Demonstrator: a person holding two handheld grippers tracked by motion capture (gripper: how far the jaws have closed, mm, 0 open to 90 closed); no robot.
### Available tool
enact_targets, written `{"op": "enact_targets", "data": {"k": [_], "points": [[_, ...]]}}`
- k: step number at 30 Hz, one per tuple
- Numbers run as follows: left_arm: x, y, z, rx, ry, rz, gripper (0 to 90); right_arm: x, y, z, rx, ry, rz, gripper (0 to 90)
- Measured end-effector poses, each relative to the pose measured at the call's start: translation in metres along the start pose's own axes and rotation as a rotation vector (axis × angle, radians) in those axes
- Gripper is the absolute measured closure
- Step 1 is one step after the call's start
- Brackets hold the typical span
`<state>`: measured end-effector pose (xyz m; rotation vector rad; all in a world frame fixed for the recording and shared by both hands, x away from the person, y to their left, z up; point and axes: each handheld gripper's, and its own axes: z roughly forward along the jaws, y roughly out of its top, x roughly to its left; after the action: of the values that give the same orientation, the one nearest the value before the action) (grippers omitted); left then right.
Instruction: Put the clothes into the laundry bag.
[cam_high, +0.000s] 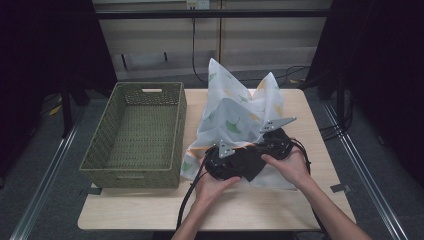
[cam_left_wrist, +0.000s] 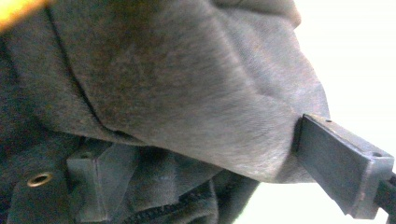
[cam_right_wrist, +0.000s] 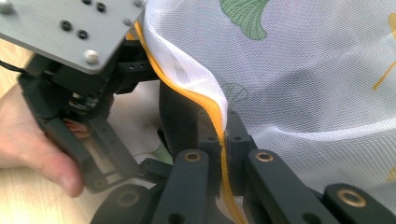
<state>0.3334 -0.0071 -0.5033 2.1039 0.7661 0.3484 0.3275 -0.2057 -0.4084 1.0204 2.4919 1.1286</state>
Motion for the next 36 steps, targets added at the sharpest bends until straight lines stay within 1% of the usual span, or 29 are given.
{"op": "enact_targets", "data": {"k": [1,2,3,4,7,8,9,10,11,12,13,14,15,17,18,20,21,23,24,25,26,28,30,31,32,33,34,35,36], "points": [[0.000,0.000,0.000,0.000,0.000,0.000,12.9,0.000,0.000,0.000,0.000,0.000,0.000,89.0],[-0.003,0.000,0.005,0.020,0.023,0.015,12.3,0.001,0.000,0.000,0.006,-0.002,0.001,89.0],[-0.005,0.000,0.007,0.017,0.040,0.034,12.4,0.001,0.000,0.001,0.004,0.003,-0.003,89.0],[-0.006,0.000,0.007,0.044,0.056,0.051,12.8,0.001,0.000,0.001,0.003,0.001,0.000,89.0],[-0.008,0.001,0.010,0.067,0.076,0.060,15.2,0.000,-0.001,0.001,0.005,0.001,0.001,89.0],[-0.007,0.001,0.009,0.085,0.083,0.094,15.7,-0.001,-0.001,0.000,0.004,0.003,0.003,89.0],[-0.007,0.001,0.009,0.085,0.083,0.094,16.7,-0.001,-0.001,0.000,0.004,0.003,0.003,89.0],[-0.006,0.000,0.011,0.071,0.080,0.064,17.6,-0.001,-0.001,-0.001,0.002,-0.003,0.001,89.0],[-0.006,0.000,0.011,0.071,0.080,0.064,19.8,0.000,-0.001,-0.001,0.003,-0.007,0.004,89.0],[-0.005,0.000,0.010,0.075,0.064,0.064,27.3,0.000,-0.001,-0.002,0.003,-0.006,0.006,89.0],[-0.005,0.000,0.009,0.062,0.063,0.079,27.3,0.000,-0.001,-0.002,0.003,-0.006,0.006,89.0],[-0.003,0.000,0.007,0.063,0.062,0.088,44.9,0.000,0.000,-0.002,0.002,-0.006,0.008,89.0],[0.000,0.000,0.007,0.055,0.079,0.089,51.3,0.000,0.000,-0.002,0.001,0.000,0.008,89.1],[0.002,-0.001,0.007,0.045,0.077,0.091,69.0,0.000,0.000,-0.002,0.000,0.000,0.006,89.0],[0.004,-0.001,0.006,0.042,0.083,0.083,69.0,-0.001,0.000,-0.003,-0.002,0.003,0.004,89.0],[0.005,0.000,0.003,0.031,0.060,0.070,79.2,0.000,0.002,-0.004,-0.007,0.003,0.002,89.0],[0.002,0.001,0.000,0.035,0.074,0.084,79.5,-0.001,0.004,-0.005,-0.012,0.007,0.002,89.1],[0.000,0.003,-0.001,0.018,0.055,0.076,79.3,-0.001,0.005,-0.005,-0.017,0.005,0.000,89.1],[0.004,0.006,-0.005,0.007,0.018,0.066,78.9,-0.001,0.008,-0.007,-0.026,0.004,0.000,89.1],[0.004,0.006,-0.005,0.007,0.018,0.066,78.8,-0.001,0.009,-0.008,-0.031,0.009,-0.001,89.1],[0.006,0.009,-0.008,-0.024,0.004,0.059,78.8,-0.001,0.010,-0.009,-0.034,0.008,-0.001,89.0],[0.007,0.014,-0.012,-0.040,-0.010,0.058,78.6,0.000,0.012,-0.012,-0.045,0.007,-0.006,89.0],[0.011,0.016,-0.013,-0.055,-0.040,0.025,78.9,0.001,0.014,-0.013,-0.049,0.003,-0.006,89.0],[0.011,0.016,-0.013,-0.055,-0.040,0.025,78.7,0.001,0.015,-0.013,-0.053,0.003,-0.008,89.0],[0.017,0.014,-0.012,-0.070,-0.093,-0.005,76.8,0.001,0.015,-0.013,-0.055,0.007,-0.011,88.9],[0.017,0.014,-0.012,-0.070,-0.093,-0.005,73.9,0.001,0.015,-0.013,-0.055,0.007,-0.011,88.9],[0.020,0.013,-0.012,-0.086,-0.126,-0.030,68.6,0.002,0.015,-0.013,-0.054,0.005,-0.013,88.9],[0.022,0.012,-0.013,-0.098,-0.113,-0.050,61.7,0.002,0.015,-0.013,-0.055,0.009,-0.011,88.9],[0.022,0.012,-0.013,-0.098,-0.113,-0.050,66.2,0.002,0.015,-0.013,-0.055,0.009,-0.011,88.9]]}}
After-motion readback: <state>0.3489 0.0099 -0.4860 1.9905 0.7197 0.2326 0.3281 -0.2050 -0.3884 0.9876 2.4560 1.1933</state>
